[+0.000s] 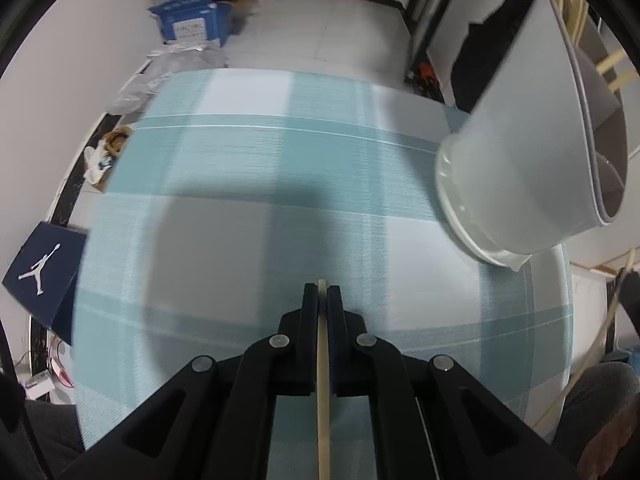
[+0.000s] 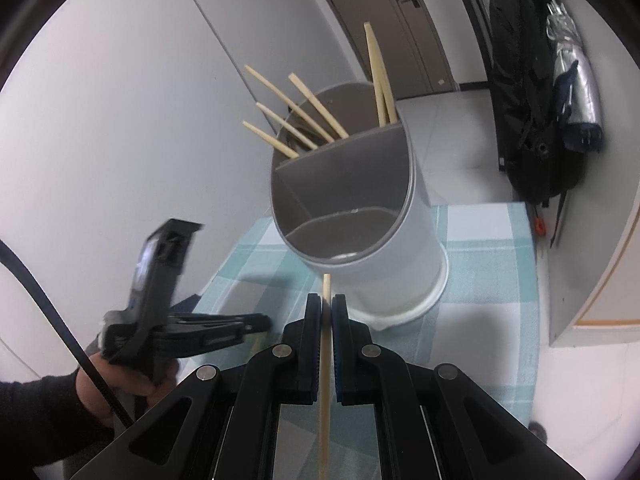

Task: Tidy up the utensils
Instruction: 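Lift both held chopsticks up over the white holder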

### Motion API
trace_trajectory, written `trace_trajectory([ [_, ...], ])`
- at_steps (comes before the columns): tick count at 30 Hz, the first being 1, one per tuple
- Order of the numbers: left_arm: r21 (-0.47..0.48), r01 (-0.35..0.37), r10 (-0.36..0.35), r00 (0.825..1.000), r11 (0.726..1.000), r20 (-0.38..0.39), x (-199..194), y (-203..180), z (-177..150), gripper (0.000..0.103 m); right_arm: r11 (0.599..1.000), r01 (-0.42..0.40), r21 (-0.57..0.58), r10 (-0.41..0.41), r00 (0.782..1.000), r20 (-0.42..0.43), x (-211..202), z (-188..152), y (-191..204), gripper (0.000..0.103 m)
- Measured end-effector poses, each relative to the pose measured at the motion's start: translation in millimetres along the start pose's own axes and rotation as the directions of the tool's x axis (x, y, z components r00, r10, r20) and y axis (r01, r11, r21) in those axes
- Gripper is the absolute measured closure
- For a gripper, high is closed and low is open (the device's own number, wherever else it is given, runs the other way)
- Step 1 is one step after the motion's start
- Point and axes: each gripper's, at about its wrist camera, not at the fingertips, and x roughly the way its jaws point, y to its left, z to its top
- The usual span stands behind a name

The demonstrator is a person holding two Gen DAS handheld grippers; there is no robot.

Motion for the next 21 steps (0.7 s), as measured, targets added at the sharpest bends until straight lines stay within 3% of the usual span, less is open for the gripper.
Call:
trace_trajectory([
  [5, -0.057, 0.074, -0.067, 0.992, 0.996, 0.11, -29.9, 12.2, -2.9, 0.102, 1.0, 0.013, 0.023, -0.013, 1.0, -0.007, 3.1, -5.4, 2.1, 0.098],
  [7, -0.085, 0.084, -0.066, 0.979, 0.993, 0.195, -50.1, 16.1, -7.1, 0.102, 0.996, 0.078, -0.034, -0.078, 0.997, 0.013, -0.6, -8.1, 13.0, 0.099],
  [11, -0.121, 0.122, -0.085, 0.958, 0.985, 0.275, -67.2, 16.7, -11.9, 0.103, 0.988, 0.117, -0.101, -0.112, 0.992, 0.05, -8.1, -13.9, 34.4, 0.099],
  [21, -0.099, 0.175, -0.129, 0.923, 0.98, 0.363, -88.4, 23.3, -11.4, 0.103, 0.977, 0.191, -0.095, -0.174, 0.971, 0.166, -33.0, -12.7, 52.1, 0.099],
])
